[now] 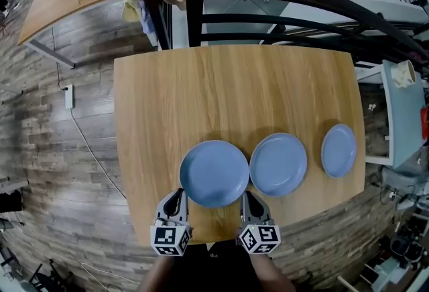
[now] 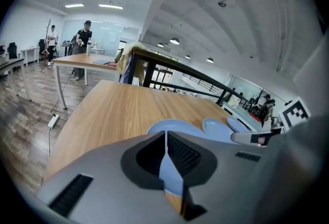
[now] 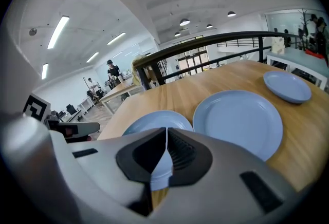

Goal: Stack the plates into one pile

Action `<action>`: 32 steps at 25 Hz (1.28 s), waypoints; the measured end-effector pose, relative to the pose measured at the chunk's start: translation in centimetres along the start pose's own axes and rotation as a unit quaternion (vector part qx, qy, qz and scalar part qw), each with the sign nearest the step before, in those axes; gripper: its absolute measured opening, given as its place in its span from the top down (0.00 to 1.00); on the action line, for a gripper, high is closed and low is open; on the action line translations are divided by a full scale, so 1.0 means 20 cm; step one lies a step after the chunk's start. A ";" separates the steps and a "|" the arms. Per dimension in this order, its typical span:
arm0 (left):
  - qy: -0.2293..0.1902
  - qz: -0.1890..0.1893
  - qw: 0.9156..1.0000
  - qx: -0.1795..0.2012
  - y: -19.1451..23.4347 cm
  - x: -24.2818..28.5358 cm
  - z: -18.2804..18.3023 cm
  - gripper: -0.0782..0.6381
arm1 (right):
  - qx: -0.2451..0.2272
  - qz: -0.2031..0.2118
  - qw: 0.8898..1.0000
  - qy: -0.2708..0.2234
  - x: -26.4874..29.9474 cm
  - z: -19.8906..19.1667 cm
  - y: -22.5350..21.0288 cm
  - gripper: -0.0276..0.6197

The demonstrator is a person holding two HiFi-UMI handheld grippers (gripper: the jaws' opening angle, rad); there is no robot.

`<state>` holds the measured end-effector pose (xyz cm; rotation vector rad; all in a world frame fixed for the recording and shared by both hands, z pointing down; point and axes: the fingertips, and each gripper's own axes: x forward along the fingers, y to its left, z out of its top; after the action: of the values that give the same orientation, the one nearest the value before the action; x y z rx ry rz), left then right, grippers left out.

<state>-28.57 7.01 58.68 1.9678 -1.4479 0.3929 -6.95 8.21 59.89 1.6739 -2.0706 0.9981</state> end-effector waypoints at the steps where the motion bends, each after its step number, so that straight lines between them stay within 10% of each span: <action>1: 0.010 -0.001 1.000 -0.003 0.01 0.02 -0.02 0.85 | 0.002 -0.005 1.000 0.005 0.01 -0.01 -0.01 0.91; 32: 0.128 0.000 0.990 -0.058 0.22 0.33 -0.34 0.70 | 0.093 -0.077 0.986 0.115 0.18 -0.35 -0.26 0.80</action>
<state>-29.56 5.98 69.07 1.7541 -1.2773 0.5287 -4.35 9.90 68.92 1.6858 -1.7189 1.2975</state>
